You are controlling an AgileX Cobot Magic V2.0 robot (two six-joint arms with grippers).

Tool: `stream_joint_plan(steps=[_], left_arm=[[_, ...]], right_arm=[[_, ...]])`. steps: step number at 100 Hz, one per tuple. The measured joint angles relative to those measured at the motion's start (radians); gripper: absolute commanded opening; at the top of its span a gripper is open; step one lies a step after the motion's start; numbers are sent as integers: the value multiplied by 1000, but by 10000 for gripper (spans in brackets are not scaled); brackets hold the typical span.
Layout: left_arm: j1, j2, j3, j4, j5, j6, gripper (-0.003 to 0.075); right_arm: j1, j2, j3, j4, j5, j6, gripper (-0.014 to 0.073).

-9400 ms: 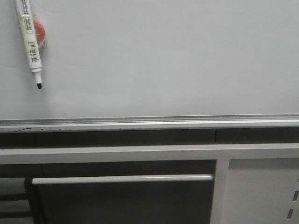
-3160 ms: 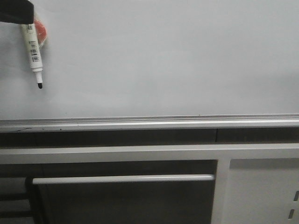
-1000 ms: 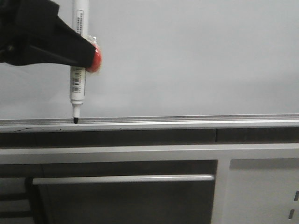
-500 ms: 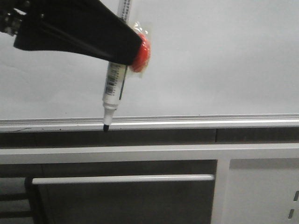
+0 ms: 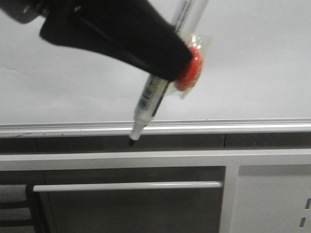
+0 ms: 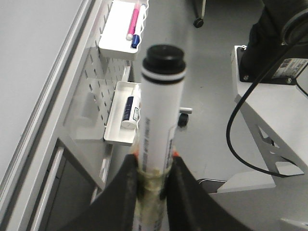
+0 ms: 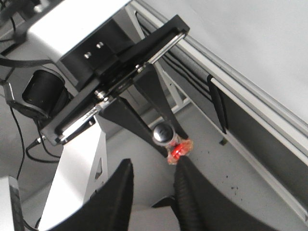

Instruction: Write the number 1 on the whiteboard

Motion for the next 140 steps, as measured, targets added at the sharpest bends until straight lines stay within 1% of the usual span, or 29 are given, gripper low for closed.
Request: stream_joint_plan(steps=[22, 50, 66, 102, 140], left_arm=[[0, 53, -77, 45, 56, 0, -20], [0, 101, -137, 58, 89, 0, -20], [0, 104, -149, 62, 91, 0, -20], [0, 104, -153, 62, 89, 0, -20], [0, 104, -153, 40, 84, 0, -20]], right_arm=[[16, 107, -77, -28, 18, 0, 188], [67, 155, -120, -56, 22, -4, 188], [82, 164, -126, -88, 22, -3, 188], [98, 166, -126, -95, 22, 7, 188], [123, 166, -126, -137, 18, 23, 188]])
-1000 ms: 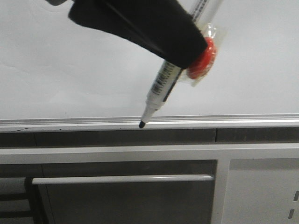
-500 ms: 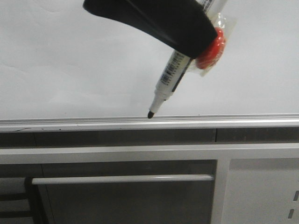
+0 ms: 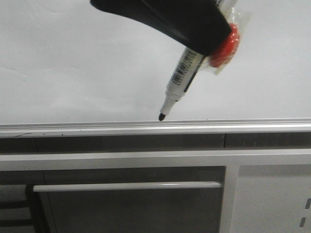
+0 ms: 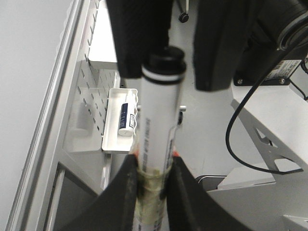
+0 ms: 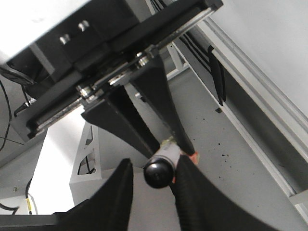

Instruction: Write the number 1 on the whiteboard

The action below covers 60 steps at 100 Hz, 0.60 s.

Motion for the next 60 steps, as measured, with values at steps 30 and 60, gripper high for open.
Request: stream_joint_plan(steps=[30, 60], left_arm=[[0, 0, 0, -16, -6, 0, -20], [0, 0, 0, -19, -7, 0, -20]], right_arm=[[0, 23, 0, -2, 4, 2, 188], [0, 30, 0, 4, 4, 2, 188]])
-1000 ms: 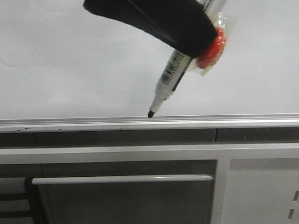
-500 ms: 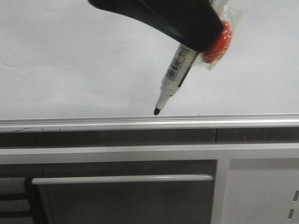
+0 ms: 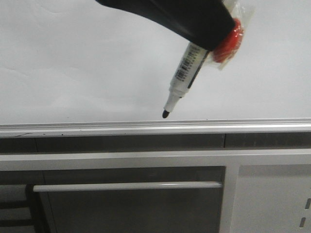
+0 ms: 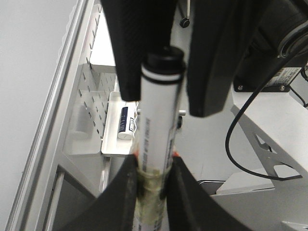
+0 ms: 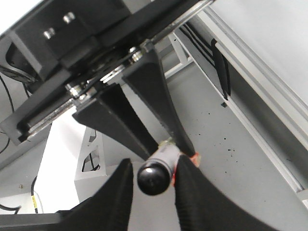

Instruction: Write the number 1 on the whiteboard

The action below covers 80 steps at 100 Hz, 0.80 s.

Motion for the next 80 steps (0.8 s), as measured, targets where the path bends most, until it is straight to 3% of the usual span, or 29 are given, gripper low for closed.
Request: stream_joint_plan(steps=[31, 53, 80], left_arm=[[0, 0, 0, 7, 8, 0, -20], [0, 0, 0, 7, 16, -9, -20], [0, 0, 0, 6, 20, -22, -7]], right_arm=[[0, 0, 0, 15, 0, 0, 164], [0, 0, 0, 6, -2, 0, -71], [0, 0, 0, 2, -6, -2, -71]])
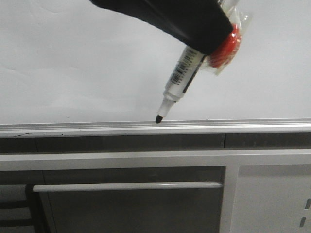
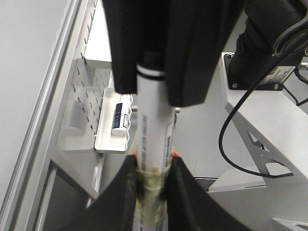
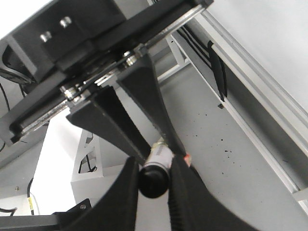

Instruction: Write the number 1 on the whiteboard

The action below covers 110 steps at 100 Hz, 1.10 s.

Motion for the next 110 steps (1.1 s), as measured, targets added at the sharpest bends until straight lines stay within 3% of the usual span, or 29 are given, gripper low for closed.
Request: stream_joint_plan(steps=[12, 29, 35, 49, 75, 91, 110], left_arm=[[0, 0, 0, 0, 4, 0, 118], [5, 0, 0, -18, 10, 6, 444], [23, -5, 0, -25, 10, 1, 478], [90, -48, 0, -35, 10, -32, 435], [224, -197, 45, -112, -11, -57, 225], [240, -353, 180, -172, -193, -57, 100], [241, -547, 348, -258, -450, -57, 3]], right_arm=[[0, 0, 0, 0, 0, 0, -71], [0, 0, 0, 8, 2, 0, -55], [0, 0, 0, 9, 3, 2, -53], [0, -38, 0, -28, -8, 21, -53], [0, -234, 116, -89, -199, 58, -53], [0, -390, 259, -89, -368, 64, -53], [0, -556, 387, -81, -539, 66, -53]])
